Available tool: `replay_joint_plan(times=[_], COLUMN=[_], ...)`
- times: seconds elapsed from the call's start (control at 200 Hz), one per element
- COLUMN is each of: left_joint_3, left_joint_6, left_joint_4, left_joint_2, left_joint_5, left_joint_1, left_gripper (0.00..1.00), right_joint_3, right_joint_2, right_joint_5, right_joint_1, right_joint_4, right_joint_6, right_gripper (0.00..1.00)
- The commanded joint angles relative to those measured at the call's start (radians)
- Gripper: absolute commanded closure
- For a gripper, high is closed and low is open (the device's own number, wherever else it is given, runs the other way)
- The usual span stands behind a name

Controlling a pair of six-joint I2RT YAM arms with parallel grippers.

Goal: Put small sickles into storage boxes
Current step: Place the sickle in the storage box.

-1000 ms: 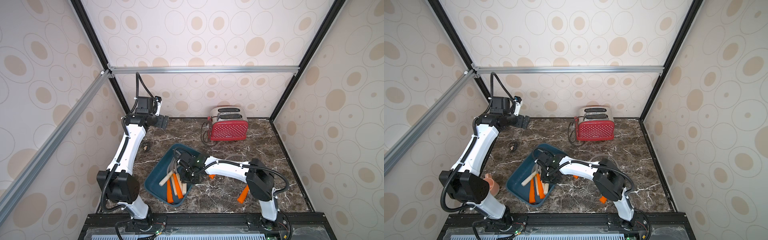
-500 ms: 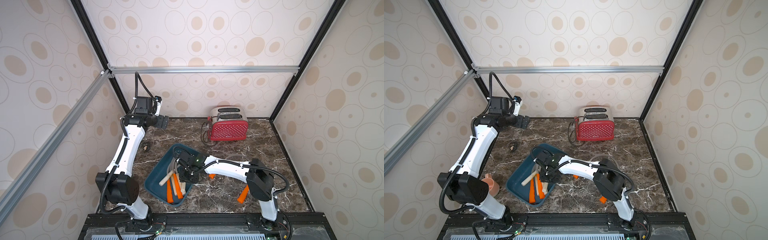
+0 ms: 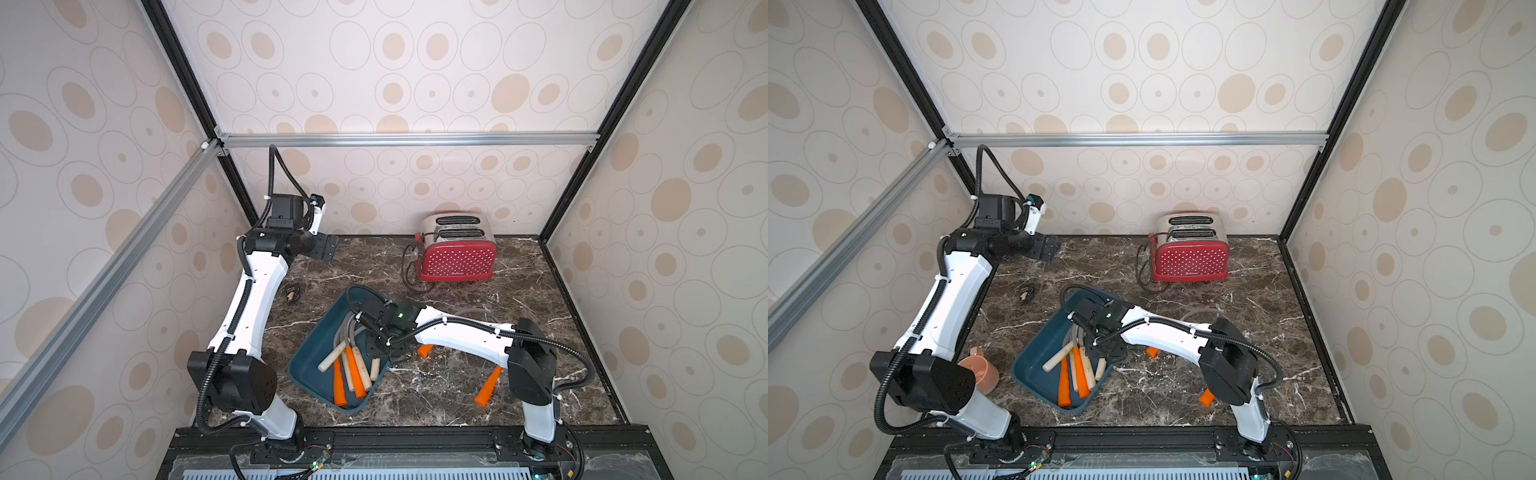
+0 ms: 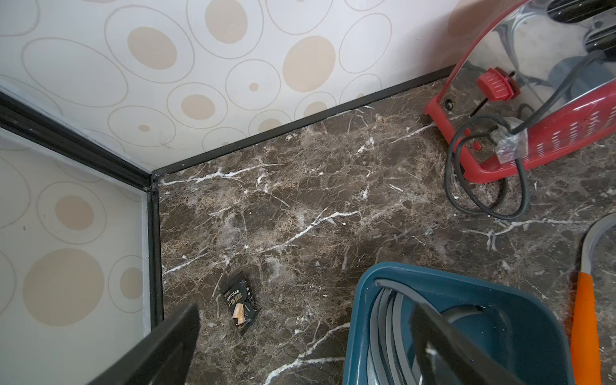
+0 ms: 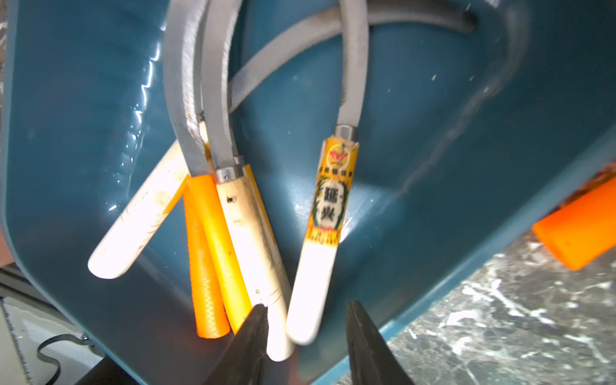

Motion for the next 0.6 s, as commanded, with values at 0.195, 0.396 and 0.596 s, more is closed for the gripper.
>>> replay_joint_plan(times=[0.195,0.396,0.596], left_joint_3=[0.074,0.124,0.158], left_joint_6=[0.019,-0.008,0.005], left_joint_4=[-0.052,-0.062,-0.069], left_joint_2=[-0.004,0.042,0.060], left_joint_5=[0.064,0.109,0.083], left_joint_1=[0.005,0.005,0.006], left_gripper=[0.01,0.01,0.01], right_joint_3=[0.117,0.098,0.015], right_joint_2=[0.029,0.017,-0.068], right_joint_5=[0.027,-0.018,0.043], right_joint_1=[-0.021,-0.028,-0.035], right_joint_4=[-0.131,-0.142,-0.121], right_joint_6=[-0.096,-0.096,-0.098], right_gripper=[0.57,0.57,0.56])
